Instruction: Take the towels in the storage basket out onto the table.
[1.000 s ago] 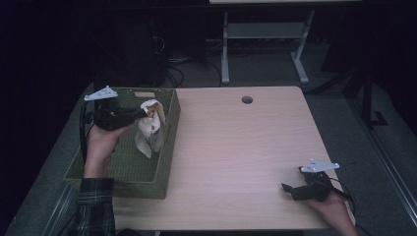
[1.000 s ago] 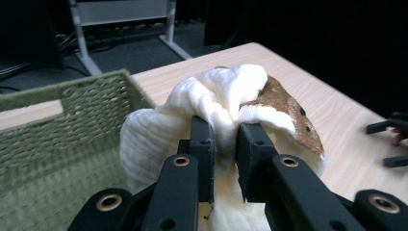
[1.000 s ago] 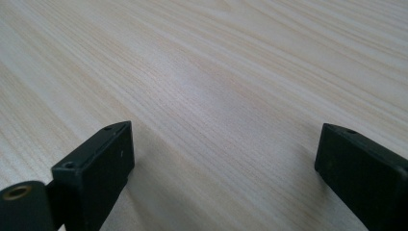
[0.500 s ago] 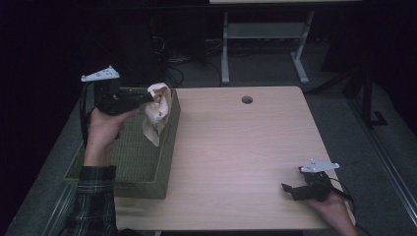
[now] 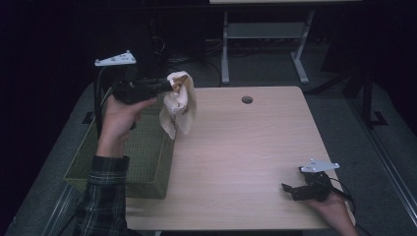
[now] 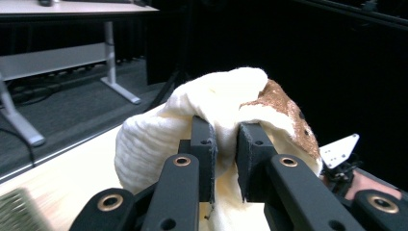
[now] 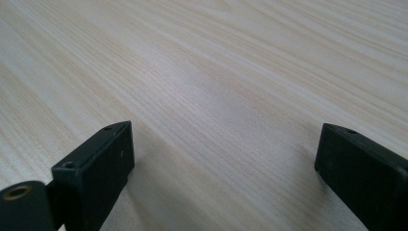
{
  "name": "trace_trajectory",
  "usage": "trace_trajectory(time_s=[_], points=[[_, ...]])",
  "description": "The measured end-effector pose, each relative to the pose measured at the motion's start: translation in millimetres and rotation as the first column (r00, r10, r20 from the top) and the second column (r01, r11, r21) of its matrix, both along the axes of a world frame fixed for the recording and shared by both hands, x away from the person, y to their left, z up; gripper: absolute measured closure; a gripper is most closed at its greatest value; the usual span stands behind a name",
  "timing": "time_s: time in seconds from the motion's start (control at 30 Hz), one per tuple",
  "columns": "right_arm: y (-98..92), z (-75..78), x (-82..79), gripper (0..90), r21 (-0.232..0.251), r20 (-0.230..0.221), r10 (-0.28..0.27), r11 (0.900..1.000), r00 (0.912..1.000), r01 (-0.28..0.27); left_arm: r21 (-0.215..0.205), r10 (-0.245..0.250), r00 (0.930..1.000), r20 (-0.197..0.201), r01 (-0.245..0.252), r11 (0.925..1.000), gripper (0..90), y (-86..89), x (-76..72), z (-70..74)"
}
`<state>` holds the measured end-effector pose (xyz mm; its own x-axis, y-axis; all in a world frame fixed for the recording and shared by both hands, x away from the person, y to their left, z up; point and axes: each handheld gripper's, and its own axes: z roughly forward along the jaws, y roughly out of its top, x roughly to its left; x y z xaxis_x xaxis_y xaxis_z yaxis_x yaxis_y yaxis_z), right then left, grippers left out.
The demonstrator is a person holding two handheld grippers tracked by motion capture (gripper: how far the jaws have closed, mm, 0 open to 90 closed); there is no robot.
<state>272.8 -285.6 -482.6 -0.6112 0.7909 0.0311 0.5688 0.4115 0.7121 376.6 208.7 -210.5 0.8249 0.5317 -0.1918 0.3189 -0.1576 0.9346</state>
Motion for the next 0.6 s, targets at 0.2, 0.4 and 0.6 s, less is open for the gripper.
trace_trajectory(time_s=[0.2, 0.4, 0.6], points=[[0.1, 0.0, -0.1, 6.1, 0.002, -0.001, -0.001, 1.0, 1.0, 0.001, 0.006, -0.05, 0.9987, -0.006, 0.051, 0.9987, 78.7, -25.7, -2.2, -4.2], [-0.1, 0.0, 0.0, 6.1, -0.001, 0.0, 0.0, 1.0, 1.0, 0.0, 0.011, -0.114, 0.9934, -0.013, 0.114, 0.9934, 78.7, -57.9, -6.1, -16.3], [0.1, 0.2, -0.1, 6.2, 0.001, -0.002, -0.001, 1.0, 1.0, 0.001, -0.001, -0.162, 0.9864, -0.029, 0.162, 0.9868, 78.6, -86.9, -12.7, -36.0]])
